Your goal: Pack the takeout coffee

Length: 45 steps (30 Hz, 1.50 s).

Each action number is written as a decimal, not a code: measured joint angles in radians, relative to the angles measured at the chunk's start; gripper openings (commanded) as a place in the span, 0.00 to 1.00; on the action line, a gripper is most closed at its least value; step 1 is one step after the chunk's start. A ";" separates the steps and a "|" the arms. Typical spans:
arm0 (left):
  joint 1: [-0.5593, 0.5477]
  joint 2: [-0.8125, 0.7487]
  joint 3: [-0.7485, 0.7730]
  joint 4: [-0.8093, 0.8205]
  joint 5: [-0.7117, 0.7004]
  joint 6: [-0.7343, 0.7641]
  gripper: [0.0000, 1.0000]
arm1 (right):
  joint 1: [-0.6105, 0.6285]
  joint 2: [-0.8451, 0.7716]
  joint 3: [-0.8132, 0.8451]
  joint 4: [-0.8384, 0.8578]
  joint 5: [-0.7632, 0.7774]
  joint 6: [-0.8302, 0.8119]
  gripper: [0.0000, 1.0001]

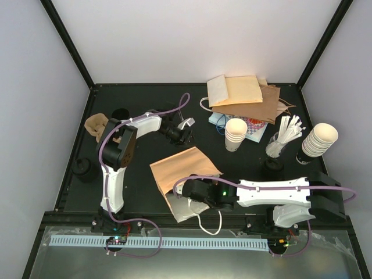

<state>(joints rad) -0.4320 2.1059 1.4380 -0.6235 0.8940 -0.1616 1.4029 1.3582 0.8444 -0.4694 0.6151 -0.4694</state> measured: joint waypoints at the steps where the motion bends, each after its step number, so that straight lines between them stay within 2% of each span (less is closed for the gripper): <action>1: -0.002 0.000 0.000 0.004 0.007 0.000 0.52 | 0.000 0.002 -0.002 0.005 0.002 0.000 0.72; 6: -0.008 0.000 -0.005 0.021 0.039 0.001 0.39 | 0.001 0.002 -0.024 0.040 0.013 -0.009 0.72; 18: -0.030 -0.041 -0.081 0.074 0.086 0.012 0.19 | 0.005 0.036 -0.061 0.111 0.054 -0.035 0.72; 32: -0.040 -0.058 -0.100 0.075 0.094 0.038 0.09 | 0.016 0.116 -0.066 0.183 0.116 -0.038 0.72; 45: -0.051 -0.072 -0.116 0.095 0.085 0.056 0.05 | 0.018 0.166 -0.042 0.209 0.138 -0.037 0.72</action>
<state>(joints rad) -0.4835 2.0342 1.3224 -0.5285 0.9787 -0.1055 1.4208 1.5246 0.8028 -0.2607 0.7528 -0.5060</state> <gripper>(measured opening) 0.058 0.721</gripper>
